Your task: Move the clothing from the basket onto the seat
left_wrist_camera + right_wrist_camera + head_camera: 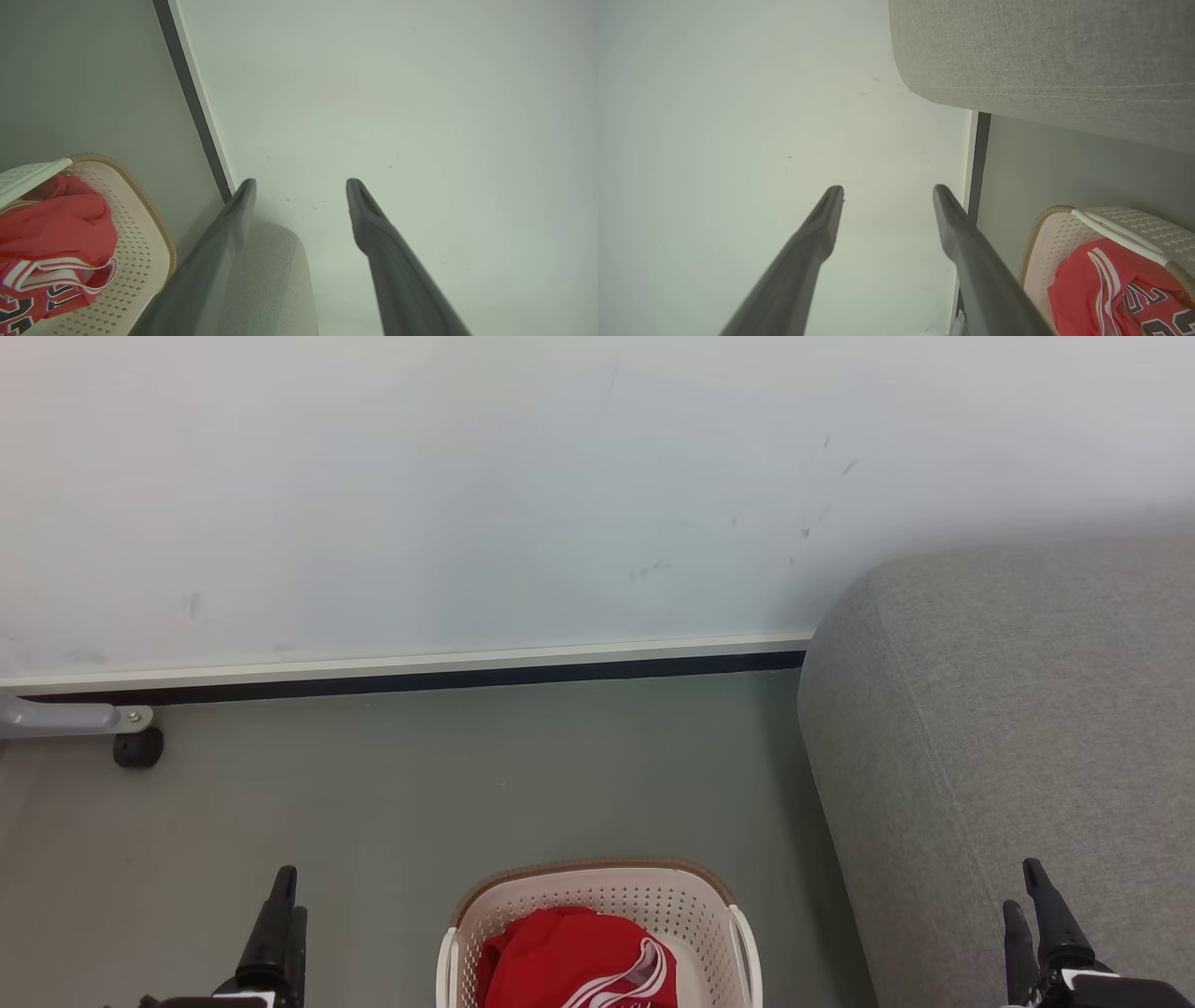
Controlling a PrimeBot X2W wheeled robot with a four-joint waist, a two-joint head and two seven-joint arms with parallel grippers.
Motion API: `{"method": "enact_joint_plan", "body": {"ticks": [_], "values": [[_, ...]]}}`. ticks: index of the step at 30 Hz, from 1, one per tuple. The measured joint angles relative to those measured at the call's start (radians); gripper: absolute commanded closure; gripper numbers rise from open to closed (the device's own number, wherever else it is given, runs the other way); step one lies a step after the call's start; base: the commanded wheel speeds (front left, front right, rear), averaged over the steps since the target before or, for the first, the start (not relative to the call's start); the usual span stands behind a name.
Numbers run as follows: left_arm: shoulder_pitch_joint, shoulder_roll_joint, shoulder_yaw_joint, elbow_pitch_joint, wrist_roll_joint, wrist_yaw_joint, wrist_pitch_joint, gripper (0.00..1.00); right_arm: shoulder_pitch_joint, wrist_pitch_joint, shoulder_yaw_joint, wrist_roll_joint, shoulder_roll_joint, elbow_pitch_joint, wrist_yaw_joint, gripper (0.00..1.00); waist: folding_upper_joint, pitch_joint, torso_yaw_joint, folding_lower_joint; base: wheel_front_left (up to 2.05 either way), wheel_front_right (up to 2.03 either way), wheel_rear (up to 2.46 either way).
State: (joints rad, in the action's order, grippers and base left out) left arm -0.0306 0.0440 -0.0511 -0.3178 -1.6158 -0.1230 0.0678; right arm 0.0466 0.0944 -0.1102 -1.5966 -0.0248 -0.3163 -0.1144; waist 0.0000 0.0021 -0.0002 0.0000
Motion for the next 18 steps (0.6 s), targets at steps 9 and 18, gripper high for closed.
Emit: {"method": "enact_joint_plan", "body": {"ticks": [9,18], "values": [[-0.003,0.000,0.023,0.017,0.023,0.000,-0.028,0.00,0.001,-0.034,0.019,0.026,-0.002,0.025,0.000,0.00,0.0001,0.001,0.000,0.0002,0.00,0.00,0.00],[-0.010,0.007,0.061,0.033,0.136,0.000,-0.062,0.00,0.005,-0.072,0.047,0.090,-0.019,0.062,0.000,0.00,0.0000,0.001,-0.001,0.0001,0.00,0.00,0.00]]}}
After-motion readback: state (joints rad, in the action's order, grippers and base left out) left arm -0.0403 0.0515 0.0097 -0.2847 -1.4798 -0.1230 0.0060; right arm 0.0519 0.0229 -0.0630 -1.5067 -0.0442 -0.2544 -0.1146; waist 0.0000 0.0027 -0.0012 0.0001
